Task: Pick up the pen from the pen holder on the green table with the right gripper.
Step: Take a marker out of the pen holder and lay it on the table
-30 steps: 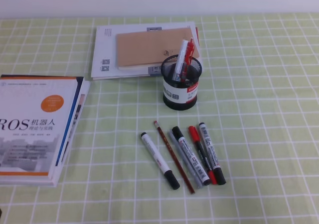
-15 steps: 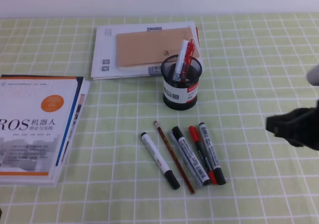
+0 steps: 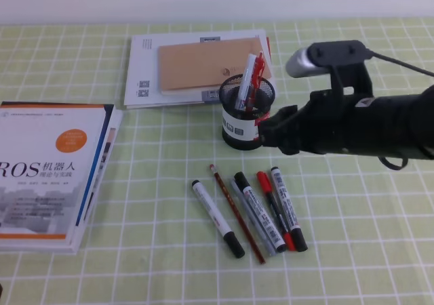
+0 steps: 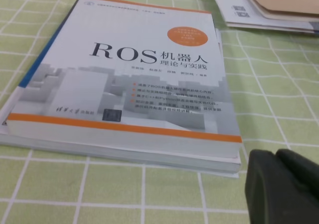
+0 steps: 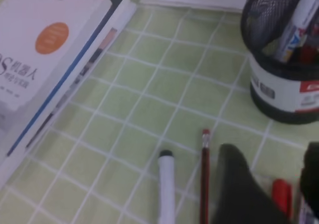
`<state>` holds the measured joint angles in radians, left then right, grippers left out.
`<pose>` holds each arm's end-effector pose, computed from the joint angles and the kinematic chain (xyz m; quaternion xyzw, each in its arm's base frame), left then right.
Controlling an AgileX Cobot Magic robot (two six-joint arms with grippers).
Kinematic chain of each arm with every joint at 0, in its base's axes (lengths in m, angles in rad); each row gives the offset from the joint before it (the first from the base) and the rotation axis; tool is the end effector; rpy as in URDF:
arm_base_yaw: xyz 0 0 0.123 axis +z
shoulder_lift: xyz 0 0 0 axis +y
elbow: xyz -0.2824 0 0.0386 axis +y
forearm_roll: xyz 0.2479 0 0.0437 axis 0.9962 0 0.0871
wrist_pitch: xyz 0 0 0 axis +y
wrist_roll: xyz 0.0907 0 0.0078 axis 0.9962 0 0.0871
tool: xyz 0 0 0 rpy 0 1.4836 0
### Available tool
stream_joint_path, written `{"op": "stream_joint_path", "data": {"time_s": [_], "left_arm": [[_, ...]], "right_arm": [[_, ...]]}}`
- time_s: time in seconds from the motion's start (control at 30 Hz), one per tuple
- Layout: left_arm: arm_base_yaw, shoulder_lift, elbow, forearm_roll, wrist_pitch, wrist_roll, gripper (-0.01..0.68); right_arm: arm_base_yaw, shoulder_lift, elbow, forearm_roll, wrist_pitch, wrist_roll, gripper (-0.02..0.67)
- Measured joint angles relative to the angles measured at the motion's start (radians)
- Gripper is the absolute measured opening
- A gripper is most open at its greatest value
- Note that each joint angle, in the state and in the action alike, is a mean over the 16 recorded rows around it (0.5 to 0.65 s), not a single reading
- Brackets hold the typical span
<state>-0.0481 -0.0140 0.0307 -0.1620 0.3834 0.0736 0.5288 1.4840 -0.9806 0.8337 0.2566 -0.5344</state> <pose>0.0519 -0.0080 0.1695 0.0062 0.8071 -0.0611 0.5872 0.2731 0.1795 0.2765 -0.1519 0.8663 0.2614 0.3976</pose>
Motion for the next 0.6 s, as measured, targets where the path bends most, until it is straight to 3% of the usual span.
{"op": "stream_joint_path", "data": {"time_s": [0.27, 0.6], "left_arm": [[0.000, 0.000, 0.000, 0.000, 0.000, 0.000, -0.008], [0.000, 0.000, 0.000, 0.000, 0.000, 0.000, -0.008]], "right_arm": [[0.024, 0.119, -0.060, -0.137, -0.242, 0.108, 0.296], [0.024, 0.232, -0.090, -0.383, -0.541, 0.361, 0.313]]}}
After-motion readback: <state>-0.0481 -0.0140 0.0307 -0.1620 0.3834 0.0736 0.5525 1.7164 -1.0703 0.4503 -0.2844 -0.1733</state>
